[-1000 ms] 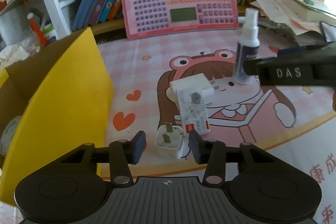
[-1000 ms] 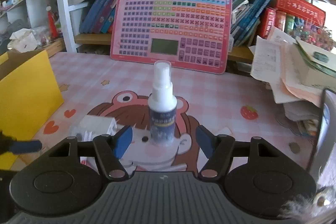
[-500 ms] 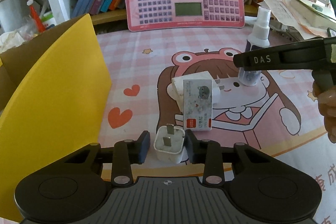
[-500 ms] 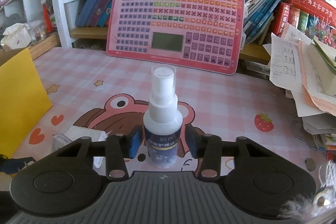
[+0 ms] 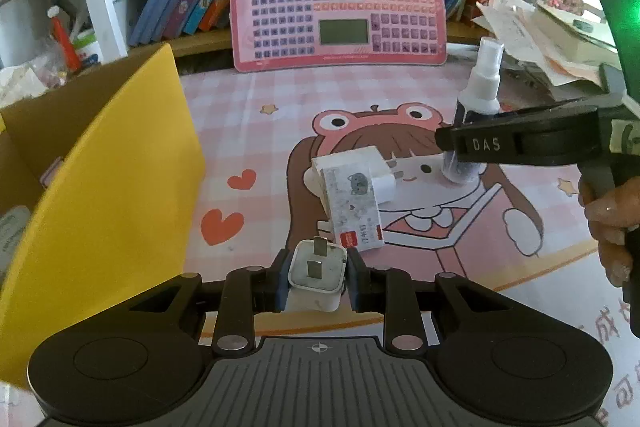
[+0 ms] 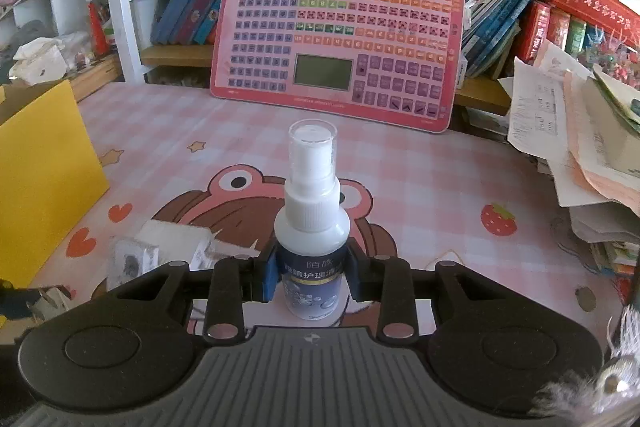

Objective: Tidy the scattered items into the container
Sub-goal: 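Lift the plug adapter in the left tool while the right tool lifts the spray bottle toward the box, then carry the plug adapter in the left tool while the right tool carries the spray bottle over the yellow box, then lower and open the left tool while the right tool releases the spray bottle into the box, then withdraw both open tools up and away from the yellow box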

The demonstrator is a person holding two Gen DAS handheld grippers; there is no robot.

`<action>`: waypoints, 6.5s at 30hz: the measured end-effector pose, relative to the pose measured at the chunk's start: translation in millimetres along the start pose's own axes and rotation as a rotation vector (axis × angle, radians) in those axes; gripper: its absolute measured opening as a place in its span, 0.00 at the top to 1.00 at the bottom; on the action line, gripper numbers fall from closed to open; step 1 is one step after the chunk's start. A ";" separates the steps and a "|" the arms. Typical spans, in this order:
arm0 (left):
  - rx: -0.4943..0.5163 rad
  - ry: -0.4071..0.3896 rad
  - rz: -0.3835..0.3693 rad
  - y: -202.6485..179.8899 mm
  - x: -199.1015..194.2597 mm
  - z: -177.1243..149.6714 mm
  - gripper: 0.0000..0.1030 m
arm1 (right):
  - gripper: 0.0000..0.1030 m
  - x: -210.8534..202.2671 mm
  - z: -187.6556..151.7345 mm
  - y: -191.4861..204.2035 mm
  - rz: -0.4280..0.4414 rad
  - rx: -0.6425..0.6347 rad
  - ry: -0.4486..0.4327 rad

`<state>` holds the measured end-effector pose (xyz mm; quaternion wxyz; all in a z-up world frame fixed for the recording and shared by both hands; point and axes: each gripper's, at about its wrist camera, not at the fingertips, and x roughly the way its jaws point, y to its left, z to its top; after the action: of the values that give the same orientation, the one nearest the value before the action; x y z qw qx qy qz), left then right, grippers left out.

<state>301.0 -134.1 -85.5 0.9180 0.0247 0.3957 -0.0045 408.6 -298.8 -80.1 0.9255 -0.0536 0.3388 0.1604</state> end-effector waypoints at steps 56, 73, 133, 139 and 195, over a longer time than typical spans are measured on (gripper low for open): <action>0.111 -0.146 -0.258 144.5 -230.3 -147.4 0.75 | 0.70 -268.6 -151.5 238.6 -0.085 0.143 -0.012; 0.038 -0.172 -0.180 193.0 -258.3 -172.3 0.75 | 0.70 -280.2 -148.7 299.3 -0.012 0.037 -0.051; 0.107 0.148 -0.041 198.7 -20.8 41.3 0.74 | 0.70 57.3 117.7 276.9 0.151 -0.408 0.235; 0.131 0.180 -0.029 195.1 -11.1 40.9 0.74 | 0.70 68.3 115.3 285.2 0.146 -0.478 0.249; 0.026 -0.284 0.055 234.8 -268.8 -94.5 0.21 | 0.37 -265.6 -24.4 227.5 -0.011 -0.013 -0.260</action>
<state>54.2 102.0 54.8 0.9642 0.0464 0.2607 0.0122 127.0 -158.6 74.6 0.9622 -0.0399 0.2145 0.1632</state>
